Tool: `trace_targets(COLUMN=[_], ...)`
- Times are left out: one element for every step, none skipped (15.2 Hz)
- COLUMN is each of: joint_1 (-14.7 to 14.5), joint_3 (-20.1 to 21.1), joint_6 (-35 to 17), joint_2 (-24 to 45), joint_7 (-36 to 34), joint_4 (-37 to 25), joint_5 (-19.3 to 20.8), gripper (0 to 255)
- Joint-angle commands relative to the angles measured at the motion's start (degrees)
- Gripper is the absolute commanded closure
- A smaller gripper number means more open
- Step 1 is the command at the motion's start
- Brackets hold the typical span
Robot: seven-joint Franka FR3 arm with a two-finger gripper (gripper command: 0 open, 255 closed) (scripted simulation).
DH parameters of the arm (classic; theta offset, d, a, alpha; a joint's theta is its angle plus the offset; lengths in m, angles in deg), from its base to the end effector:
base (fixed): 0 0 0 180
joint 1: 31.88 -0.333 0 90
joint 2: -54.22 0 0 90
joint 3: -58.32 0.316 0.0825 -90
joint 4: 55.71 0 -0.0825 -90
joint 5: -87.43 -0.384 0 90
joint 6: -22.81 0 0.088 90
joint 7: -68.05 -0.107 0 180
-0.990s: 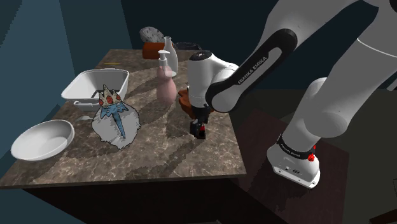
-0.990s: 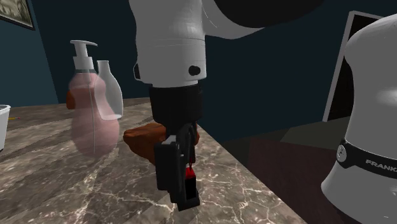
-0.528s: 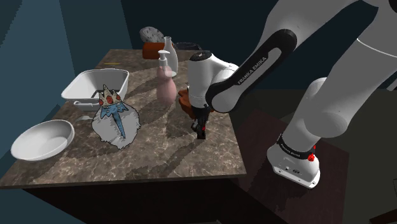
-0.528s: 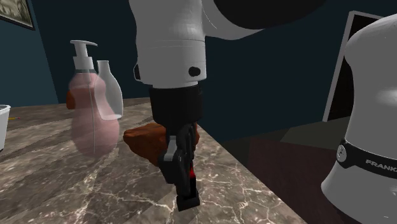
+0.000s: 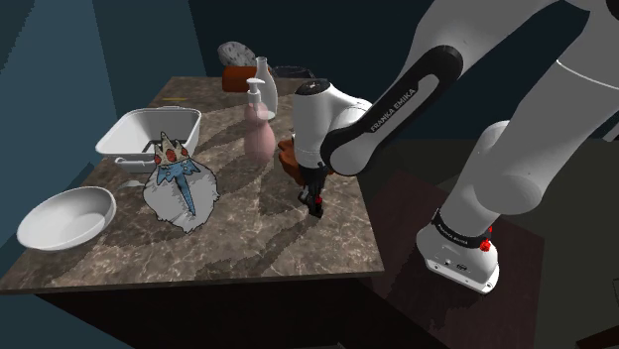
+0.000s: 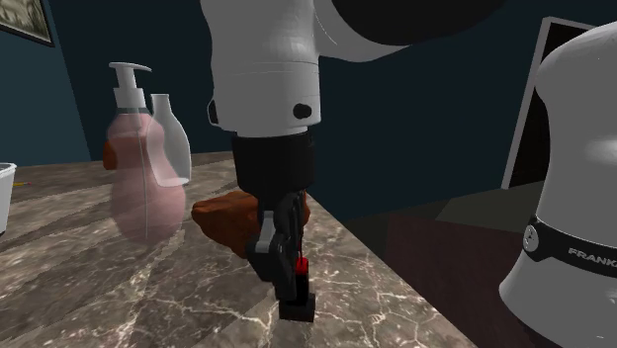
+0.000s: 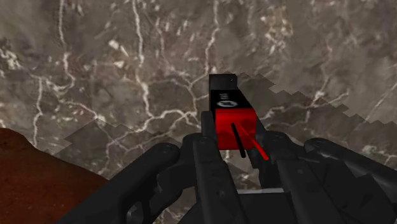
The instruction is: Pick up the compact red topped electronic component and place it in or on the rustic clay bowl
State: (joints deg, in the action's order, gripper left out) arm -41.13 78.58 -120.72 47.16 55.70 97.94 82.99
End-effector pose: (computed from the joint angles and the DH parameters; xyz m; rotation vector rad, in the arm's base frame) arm 0.3546 0.1957 0.2671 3.0997 0.3612 -0.0877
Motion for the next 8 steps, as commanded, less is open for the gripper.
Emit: trace_targets(joint_1=[-0.09,-0.19,-0.28,-0.37,-0.46,-0.54,-0.62,-0.70], joint_3=[-0.08,-0.16,-0.25,-0.34,-0.44,-0.55,-0.65,-0.77], joint_6=[0.97,1.94,2.91,3.88,4.85,5.82,6.79,7.75], joint_2=[-0.85,-1.69,-2.51,-3.32,-4.10,-4.87,-5.61,-6.34], joint_7=[0.29,0.54,0.78,0.99,1.20,1.38,1.55,1.71], joint_4=[-0.14,-0.30,-0.48,-0.68,-0.89,-1.11,-1.35,-1.60], joint_5=[-0.37,-0.70,-1.01,-1.29,-1.55,-1.78,-1.99,-2.17], gripper=[255,255,255,255,255,255,255,255])
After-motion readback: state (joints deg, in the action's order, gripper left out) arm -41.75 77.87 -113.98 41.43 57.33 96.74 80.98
